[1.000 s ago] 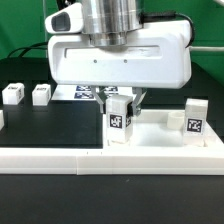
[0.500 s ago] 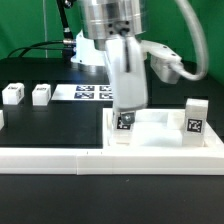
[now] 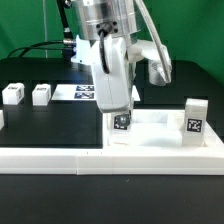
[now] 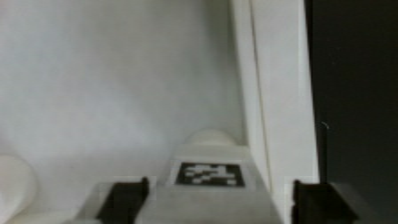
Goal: Assemble square table
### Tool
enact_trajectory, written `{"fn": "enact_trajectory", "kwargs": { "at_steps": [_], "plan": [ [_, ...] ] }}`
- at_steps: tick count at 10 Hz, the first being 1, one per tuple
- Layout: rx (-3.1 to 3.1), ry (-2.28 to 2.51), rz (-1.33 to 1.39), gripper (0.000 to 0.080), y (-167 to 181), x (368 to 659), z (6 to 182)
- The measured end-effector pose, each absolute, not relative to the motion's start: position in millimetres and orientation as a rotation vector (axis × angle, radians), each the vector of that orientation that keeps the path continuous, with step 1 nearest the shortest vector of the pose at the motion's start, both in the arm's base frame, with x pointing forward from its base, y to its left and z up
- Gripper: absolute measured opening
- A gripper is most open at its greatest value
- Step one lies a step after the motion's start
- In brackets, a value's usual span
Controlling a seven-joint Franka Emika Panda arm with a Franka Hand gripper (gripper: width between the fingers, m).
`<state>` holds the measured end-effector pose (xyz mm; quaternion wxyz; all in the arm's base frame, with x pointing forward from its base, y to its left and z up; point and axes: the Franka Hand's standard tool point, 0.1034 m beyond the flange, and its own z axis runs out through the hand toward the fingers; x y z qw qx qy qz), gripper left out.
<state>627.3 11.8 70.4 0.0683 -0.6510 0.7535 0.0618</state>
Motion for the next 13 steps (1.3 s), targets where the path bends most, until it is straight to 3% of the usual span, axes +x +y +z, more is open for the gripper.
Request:
{"fn": "enact_trajectory", "kwargs": {
  "at_steps": [1,2,3,7,11,12,13],
  "plan": [
    [-2.183,2.054,0.163,0.0513,12,627,70.9],
    [-2.370,1.847,0.149,0.0606,15,626,72.0],
    [-2.391,1.817,0.147,0.0641,13,625,70.7],
    [-2.644,1.404,0.111,0.0649,11,625,70.5],
    [-2.977,0.447,0.052,0.0649,4,622,67.9],
    [-2.974,0.470,0.052,0.0622,3,622,68.1],
    [-2.970,0.496,0.054,0.0488,3,622,68.0]
  ]
}}
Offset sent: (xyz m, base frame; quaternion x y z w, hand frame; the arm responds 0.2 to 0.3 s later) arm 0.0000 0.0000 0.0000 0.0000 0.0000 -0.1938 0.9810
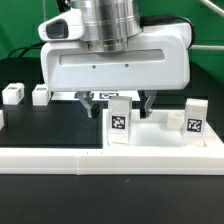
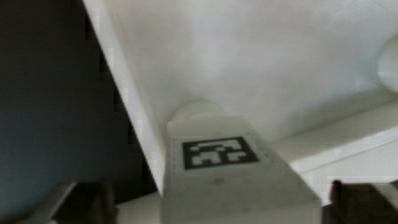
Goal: Assemble square table
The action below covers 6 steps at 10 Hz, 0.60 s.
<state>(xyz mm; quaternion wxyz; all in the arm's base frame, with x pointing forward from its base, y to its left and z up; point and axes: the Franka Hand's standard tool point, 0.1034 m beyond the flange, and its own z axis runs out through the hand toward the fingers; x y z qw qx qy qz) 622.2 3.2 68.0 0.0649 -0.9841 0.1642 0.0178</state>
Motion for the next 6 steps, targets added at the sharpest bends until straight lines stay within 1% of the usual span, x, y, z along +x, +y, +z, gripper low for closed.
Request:
{"fn": "enact_trajectory", "kwargs": {
  "at_steps": [1,2,3,4,6],
  "plan": [
    [-2.966,0.517,0.055,0.0488,3.2,622.2,68.0],
    [-2.943,0.640,0.063,0.0333,3.5,622.2,68.0],
    [-2.919,0.749,0.070,0.0333,3.4,622.2,68.0],
    [-2.898,0.827,0.075,0.0288,3.5,622.2,68.0],
    [-2.834,1.030,0.084,0.0288,3.7,623.0,68.2]
  ]
}}
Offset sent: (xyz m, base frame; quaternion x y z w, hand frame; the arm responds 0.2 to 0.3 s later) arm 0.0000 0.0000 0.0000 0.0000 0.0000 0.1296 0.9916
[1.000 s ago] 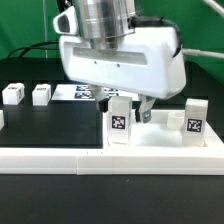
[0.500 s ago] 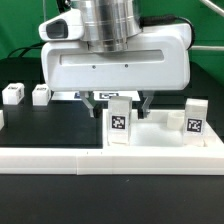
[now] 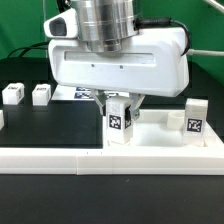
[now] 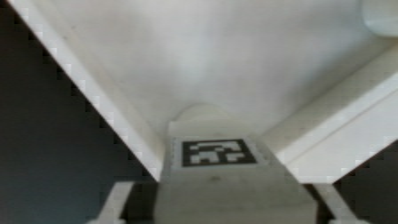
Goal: Assemble square table
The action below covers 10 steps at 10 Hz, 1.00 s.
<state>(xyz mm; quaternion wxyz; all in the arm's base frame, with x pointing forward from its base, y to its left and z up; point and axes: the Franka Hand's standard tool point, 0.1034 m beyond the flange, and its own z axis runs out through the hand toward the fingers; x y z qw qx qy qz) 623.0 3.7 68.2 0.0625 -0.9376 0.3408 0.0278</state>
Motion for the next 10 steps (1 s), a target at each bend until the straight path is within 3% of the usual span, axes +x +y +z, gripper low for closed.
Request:
{"fn": "enact_trajectory", "kwargs": {
  "at_steps": [6,10],
  "plan": [
    [-2.017,2.206,0.126,0.0290,5.7,625.1,66.0],
    [-1.906,2.285,0.131,0.0291,6.3,624.7,64.6]
  ]
}}
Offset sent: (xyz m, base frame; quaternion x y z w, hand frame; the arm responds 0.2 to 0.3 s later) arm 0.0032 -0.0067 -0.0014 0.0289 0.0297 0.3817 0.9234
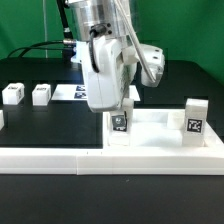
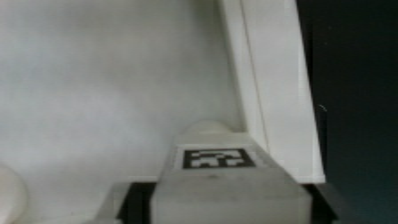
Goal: Assemble square table
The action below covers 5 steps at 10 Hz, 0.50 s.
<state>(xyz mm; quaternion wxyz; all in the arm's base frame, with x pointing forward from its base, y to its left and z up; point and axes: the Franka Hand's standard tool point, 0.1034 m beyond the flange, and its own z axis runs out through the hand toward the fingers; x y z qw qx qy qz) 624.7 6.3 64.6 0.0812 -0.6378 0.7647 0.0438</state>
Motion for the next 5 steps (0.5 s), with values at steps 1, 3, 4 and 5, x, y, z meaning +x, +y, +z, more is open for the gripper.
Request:
{"fn": "enact_trajectory", "kwargs": {
  "at_steps": [1,3,4,5],
  "plan": [
    [-1.913,2.281,0.130,0.0557,6.3,624.4,64.0],
    [-2.341,1.856,0.094,0.0629,5.1,621.1,64.2],
    [-2.510,1.620,0.076,0.0643,7.6,624.1,68.0],
    [-2.548,1.560,0.069,0.0643,6.6,623.7,66.7]
  ]
}}
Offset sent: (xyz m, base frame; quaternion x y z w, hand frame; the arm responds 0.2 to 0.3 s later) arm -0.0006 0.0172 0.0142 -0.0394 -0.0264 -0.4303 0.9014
